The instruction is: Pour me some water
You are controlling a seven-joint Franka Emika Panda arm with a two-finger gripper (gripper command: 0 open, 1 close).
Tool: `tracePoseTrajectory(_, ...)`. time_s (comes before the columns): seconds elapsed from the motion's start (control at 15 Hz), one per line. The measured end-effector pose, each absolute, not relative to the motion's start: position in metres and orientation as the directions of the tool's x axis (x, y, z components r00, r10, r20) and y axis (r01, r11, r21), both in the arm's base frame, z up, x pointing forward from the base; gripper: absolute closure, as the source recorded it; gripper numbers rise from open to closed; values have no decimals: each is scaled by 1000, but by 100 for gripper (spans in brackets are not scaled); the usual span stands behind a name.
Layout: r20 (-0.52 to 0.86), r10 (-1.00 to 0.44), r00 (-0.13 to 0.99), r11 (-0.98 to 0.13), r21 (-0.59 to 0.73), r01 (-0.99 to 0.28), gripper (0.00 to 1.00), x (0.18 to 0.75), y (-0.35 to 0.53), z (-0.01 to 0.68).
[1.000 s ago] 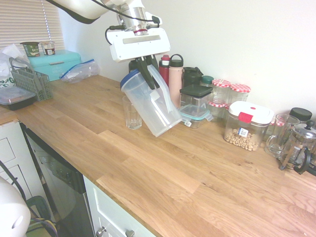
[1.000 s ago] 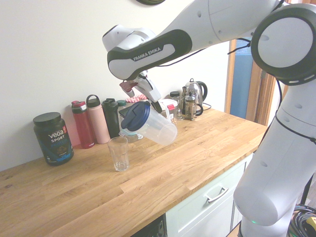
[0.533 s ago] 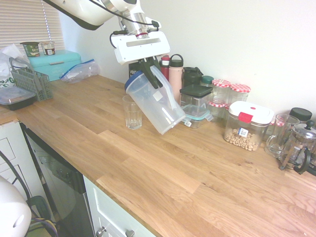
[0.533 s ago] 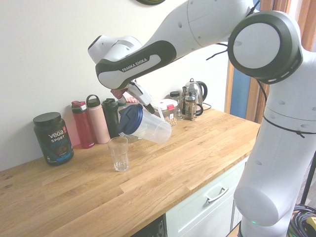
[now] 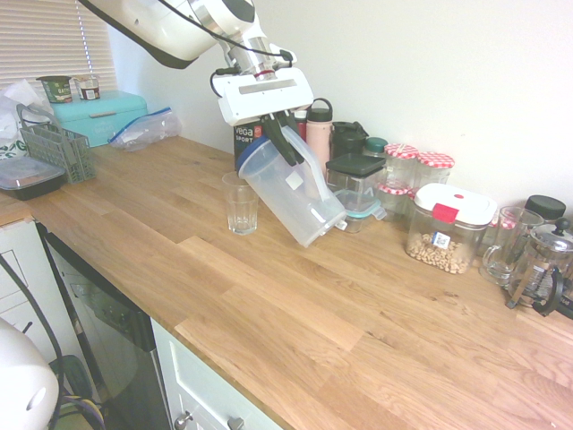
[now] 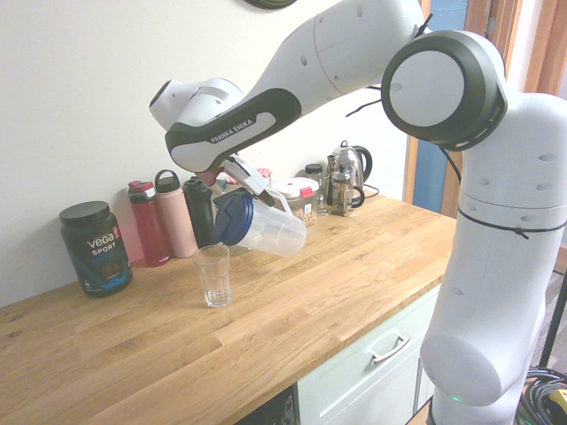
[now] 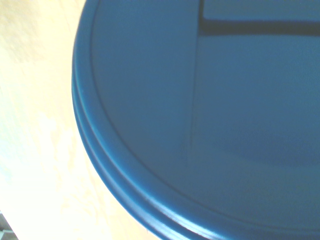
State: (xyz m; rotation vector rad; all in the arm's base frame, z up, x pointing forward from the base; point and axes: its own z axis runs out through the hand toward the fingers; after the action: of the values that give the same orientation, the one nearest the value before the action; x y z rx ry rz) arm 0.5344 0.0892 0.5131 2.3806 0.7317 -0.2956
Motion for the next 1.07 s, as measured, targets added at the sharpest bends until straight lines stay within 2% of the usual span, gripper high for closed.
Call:
tracePoseTrajectory(0.53,-357,398,845,-672,514,533,100,541,83,513)
tracePoseTrajectory(0.73,-272,330,904,-779,462,424,100,538,54,540)
tracePoseTrajectory(1.07,-111,144,983,-914,367,175,100,487,-7,622)
